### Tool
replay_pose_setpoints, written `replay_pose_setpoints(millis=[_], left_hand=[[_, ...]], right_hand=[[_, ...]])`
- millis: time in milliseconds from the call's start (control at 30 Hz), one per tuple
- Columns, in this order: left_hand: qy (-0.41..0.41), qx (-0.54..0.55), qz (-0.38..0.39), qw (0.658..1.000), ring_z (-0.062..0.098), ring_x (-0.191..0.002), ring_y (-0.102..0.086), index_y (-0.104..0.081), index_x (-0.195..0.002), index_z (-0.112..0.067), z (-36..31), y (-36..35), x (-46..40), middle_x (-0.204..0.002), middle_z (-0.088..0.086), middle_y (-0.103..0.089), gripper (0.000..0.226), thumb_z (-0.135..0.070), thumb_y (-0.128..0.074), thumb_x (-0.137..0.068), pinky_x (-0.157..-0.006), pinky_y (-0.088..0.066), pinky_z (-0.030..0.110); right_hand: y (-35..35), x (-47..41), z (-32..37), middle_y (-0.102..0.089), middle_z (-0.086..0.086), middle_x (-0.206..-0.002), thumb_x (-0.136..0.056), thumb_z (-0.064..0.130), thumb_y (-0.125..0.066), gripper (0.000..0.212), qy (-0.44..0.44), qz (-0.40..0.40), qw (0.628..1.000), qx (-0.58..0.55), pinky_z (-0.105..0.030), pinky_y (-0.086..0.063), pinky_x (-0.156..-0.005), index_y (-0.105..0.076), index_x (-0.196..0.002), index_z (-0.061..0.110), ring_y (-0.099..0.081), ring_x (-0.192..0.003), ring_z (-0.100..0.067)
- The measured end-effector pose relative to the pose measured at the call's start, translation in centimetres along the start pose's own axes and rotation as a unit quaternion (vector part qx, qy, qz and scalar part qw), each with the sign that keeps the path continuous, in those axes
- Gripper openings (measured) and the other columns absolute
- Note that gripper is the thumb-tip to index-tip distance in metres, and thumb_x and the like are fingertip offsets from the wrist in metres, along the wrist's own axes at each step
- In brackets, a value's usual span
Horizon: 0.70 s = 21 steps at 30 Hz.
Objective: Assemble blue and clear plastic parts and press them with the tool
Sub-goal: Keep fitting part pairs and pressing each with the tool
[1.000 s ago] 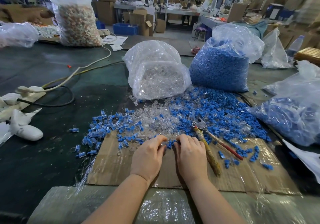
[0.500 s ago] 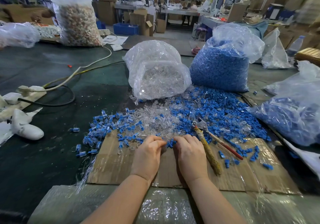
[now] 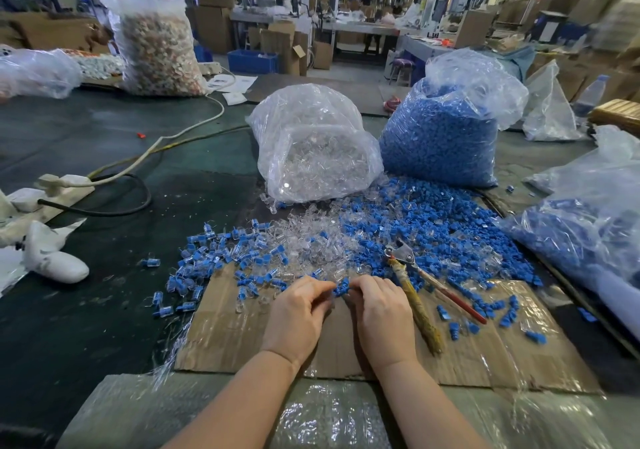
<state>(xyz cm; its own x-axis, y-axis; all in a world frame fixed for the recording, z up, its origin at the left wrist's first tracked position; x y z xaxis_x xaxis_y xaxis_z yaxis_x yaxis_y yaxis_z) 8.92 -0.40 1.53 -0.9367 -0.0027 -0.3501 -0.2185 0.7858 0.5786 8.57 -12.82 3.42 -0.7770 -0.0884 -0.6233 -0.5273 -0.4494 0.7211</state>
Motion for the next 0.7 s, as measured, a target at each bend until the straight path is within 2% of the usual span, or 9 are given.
replay_pose_setpoints(millis=[100,167,267,333,433,567,700], left_hand=[[0.017,-0.001,-0.015,1.0,0.0,-0.082,-0.056,-0.071,-0.099,-0.015,0.5,0.3,-0.1,-0.088,-0.012,-0.063,0.021,-0.007,-0.069,-0.08,-0.08,-0.038,0.0],[0.044,0.014,-0.027,0.999,-0.003,-0.081,-0.057,-0.07,-0.096,-0.018,1.1,0.5,-0.1,-0.086,-0.013,-0.063,0.017,-0.009,-0.069,-0.081,-0.078,-0.04,0.0],[0.094,0.045,-0.028,0.994,-0.002,-0.077,-0.059,-0.064,-0.086,-0.026,2.1,0.4,-0.1,-0.081,-0.013,-0.064,0.015,-0.011,-0.066,-0.084,-0.073,-0.048,0.008],[0.129,0.079,-0.032,0.988,0.0,-0.074,-0.062,-0.057,-0.078,-0.029,2.8,0.4,-0.2,-0.076,-0.01,-0.065,0.021,-0.01,-0.064,-0.085,-0.07,-0.05,0.011],[0.18,0.153,-0.035,0.971,0.011,-0.075,-0.065,-0.056,-0.079,-0.025,3.5,0.1,-0.3,-0.075,-0.002,-0.065,0.02,-0.007,-0.063,-0.086,-0.072,-0.054,0.022],[0.187,0.163,-0.014,0.969,0.007,-0.071,-0.061,-0.058,-0.077,-0.026,2.9,-0.9,-0.7,-0.073,-0.005,-0.063,0.017,-0.012,-0.066,-0.084,-0.063,-0.047,0.012],[0.179,0.153,-0.006,0.972,-0.001,-0.064,-0.057,-0.057,-0.075,-0.027,2.5,-1.5,-0.5,-0.069,-0.009,-0.062,0.019,-0.013,-0.067,-0.084,-0.066,-0.05,0.018]], right_hand=[[0.1,0.1,0.0,-0.061,-0.001,-0.066,-0.072,0.006,-0.078,0.018,-0.005,0.005,1.0,-0.015,-0.032,-0.046,-0.059,-0.061,-0.072,0.011,-0.058,-0.058,-0.022],[0.0,0.1,0.0,-0.06,-0.002,-0.066,-0.076,0.009,-0.075,0.017,-0.009,0.006,1.0,-0.026,-0.034,-0.047,-0.057,-0.059,-0.072,0.011,-0.056,-0.059,-0.023],[-0.1,0.0,0.1,-0.058,-0.001,-0.065,-0.08,0.012,-0.072,0.018,-0.003,0.008,0.999,-0.035,-0.034,-0.047,-0.056,-0.057,-0.07,0.011,-0.054,-0.058,-0.022],[-0.2,0.0,0.3,-0.057,-0.001,-0.064,-0.081,0.014,-0.07,0.019,0.005,0.008,0.999,-0.04,-0.033,-0.046,-0.055,-0.056,-0.07,0.011,-0.053,-0.057,-0.021],[-0.1,0.0,0.3,-0.057,0.0,-0.064,-0.082,0.015,-0.068,0.017,0.005,0.004,0.999,-0.045,-0.032,-0.045,-0.055,-0.056,-0.07,0.011,-0.053,-0.056,-0.021],[-0.2,0.1,-0.3,-0.058,0.0,-0.067,-0.084,0.013,-0.067,0.015,-0.019,0.011,0.998,-0.062,-0.033,-0.045,-0.059,-0.057,-0.074,0.011,-0.054,-0.06,-0.022],[-0.1,0.1,-0.9,-0.06,0.0,-0.068,-0.084,0.01,-0.068,0.013,-0.051,0.002,0.994,-0.093,-0.032,-0.045,-0.06,-0.058,-0.076,0.011,-0.056,-0.063,-0.023]])
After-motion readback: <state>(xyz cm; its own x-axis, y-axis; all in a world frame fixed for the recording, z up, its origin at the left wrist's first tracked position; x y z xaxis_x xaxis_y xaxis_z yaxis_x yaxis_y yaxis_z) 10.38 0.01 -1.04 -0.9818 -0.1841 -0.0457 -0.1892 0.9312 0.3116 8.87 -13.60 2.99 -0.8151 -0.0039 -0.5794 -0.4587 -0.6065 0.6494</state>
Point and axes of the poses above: each hand's wrist, its own x-axis away from the middle knuckle, its own y-axis out of the back of the hand, z = x × y, the point moved 9 cm from there along -x, towards the middle knuckle
